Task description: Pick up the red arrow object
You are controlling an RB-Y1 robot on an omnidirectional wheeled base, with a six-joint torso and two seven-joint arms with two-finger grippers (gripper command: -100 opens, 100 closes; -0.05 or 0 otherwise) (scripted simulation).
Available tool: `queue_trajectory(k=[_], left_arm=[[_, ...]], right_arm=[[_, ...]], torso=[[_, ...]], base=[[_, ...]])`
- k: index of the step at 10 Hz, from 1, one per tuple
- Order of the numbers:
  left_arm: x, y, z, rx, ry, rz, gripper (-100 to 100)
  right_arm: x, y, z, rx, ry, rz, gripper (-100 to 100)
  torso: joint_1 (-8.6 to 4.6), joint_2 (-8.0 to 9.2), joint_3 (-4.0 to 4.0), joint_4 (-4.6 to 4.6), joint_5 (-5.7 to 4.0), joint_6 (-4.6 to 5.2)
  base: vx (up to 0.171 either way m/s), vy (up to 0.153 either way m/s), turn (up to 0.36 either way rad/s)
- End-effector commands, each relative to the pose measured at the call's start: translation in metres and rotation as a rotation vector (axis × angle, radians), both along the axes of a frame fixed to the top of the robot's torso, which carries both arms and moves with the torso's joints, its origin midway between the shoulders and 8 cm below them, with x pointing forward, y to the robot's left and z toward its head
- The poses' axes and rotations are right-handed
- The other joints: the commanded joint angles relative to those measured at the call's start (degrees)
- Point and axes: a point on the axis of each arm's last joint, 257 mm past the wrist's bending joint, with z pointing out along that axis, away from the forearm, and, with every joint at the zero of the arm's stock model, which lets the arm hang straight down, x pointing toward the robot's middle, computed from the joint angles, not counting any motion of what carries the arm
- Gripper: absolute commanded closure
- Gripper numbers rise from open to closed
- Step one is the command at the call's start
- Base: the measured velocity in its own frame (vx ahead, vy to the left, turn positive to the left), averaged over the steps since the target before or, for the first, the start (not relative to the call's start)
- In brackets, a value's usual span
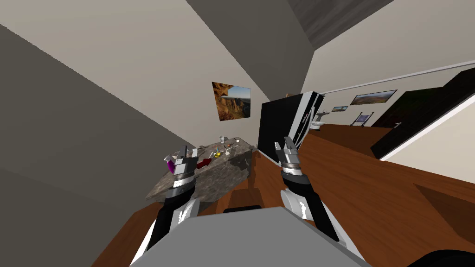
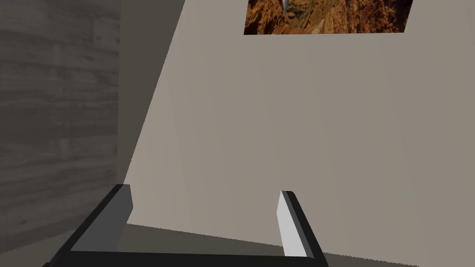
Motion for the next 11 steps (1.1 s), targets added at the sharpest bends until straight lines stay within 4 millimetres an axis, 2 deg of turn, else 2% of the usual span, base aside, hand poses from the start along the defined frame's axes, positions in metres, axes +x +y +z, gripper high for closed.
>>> queue_trajectory(k=[1, 11], left_arm=[[0.003, -0.002, -0.002, 0.011, 0.014, -0.022, -100], [0.041, 0.003, -0.028, -0.074, 0.189, -0.175, -100]], right_arm=[[0.000, 0.000, 0.000, 0.000, 0.000, 0.000, 0], [0.000, 0.000, 0.000, 0.000, 0.000, 0.000, 0]], torso=[[0.00, 0.00, 0.00, 0.00, 0.00, 0.00], [0.02, -0.09, -0.05, -0.02, 0.01, 0.01]], base=[[0.008, -0.002, -0.040], [0.020, 0.004, -0.074]])
